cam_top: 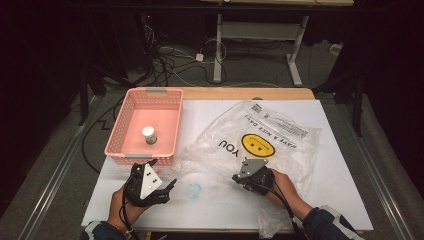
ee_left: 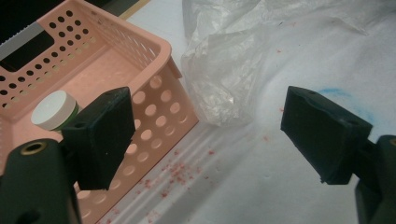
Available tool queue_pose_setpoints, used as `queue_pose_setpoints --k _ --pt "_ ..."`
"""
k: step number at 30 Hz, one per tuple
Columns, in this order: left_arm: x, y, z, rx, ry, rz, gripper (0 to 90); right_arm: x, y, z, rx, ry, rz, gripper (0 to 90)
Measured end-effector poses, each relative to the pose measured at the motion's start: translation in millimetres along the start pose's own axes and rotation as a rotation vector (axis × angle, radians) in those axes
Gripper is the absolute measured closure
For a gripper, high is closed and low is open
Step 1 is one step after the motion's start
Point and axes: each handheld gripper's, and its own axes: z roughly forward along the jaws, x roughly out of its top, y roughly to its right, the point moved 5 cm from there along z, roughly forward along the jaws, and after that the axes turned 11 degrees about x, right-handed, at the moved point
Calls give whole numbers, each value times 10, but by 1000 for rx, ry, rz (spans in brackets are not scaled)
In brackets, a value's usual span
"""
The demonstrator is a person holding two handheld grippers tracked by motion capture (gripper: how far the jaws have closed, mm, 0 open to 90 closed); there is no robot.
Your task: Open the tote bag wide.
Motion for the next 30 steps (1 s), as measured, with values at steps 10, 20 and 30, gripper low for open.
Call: queue_pose_setpoints --k 10,20,30 --pt "111 -118 -4 19 35 -34 166 246 191 -459 -144 154 29 900" --pt "234 -493 47 91 11 -98 166 465 367 -946 -299 289 32 900" --pt "480 -1020 309 59 -44 -121 166 641 440 -1225 -388 372 14 900"
